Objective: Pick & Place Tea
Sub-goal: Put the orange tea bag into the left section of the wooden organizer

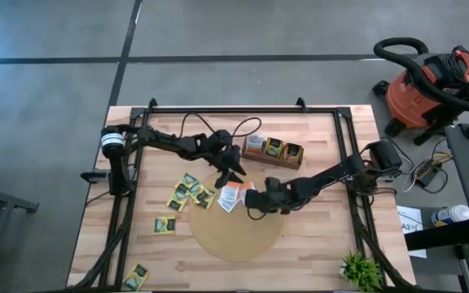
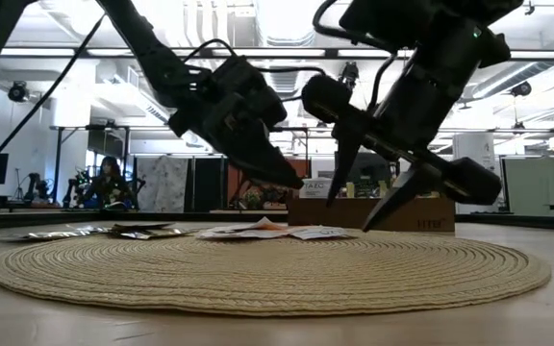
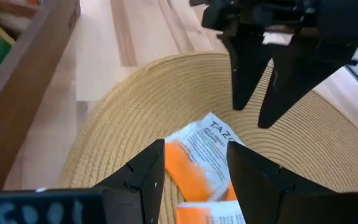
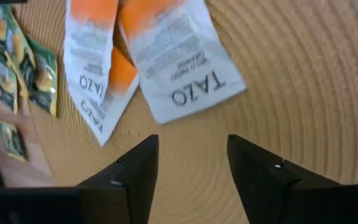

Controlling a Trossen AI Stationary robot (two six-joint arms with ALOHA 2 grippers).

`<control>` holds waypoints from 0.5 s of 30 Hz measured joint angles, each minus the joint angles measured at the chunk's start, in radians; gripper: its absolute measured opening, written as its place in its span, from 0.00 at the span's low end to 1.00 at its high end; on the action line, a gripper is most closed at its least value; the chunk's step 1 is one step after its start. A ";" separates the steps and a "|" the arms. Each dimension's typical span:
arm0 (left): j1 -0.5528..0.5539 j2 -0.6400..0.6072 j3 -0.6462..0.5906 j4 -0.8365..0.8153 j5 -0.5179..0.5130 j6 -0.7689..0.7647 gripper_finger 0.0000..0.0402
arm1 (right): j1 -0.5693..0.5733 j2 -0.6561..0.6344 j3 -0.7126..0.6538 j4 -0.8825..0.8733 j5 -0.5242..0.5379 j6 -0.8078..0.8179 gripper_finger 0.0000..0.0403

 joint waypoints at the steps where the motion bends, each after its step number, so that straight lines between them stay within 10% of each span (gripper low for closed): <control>1: 0.000 0.004 0.004 0.005 -0.001 0.010 0.42 | 0.000 0.002 0.000 -0.004 0.015 -0.002 0.47; 15: -0.002 0.074 0.019 0.008 -0.003 0.006 0.42 | -0.018 0.003 -0.011 0.033 0.019 -0.052 0.47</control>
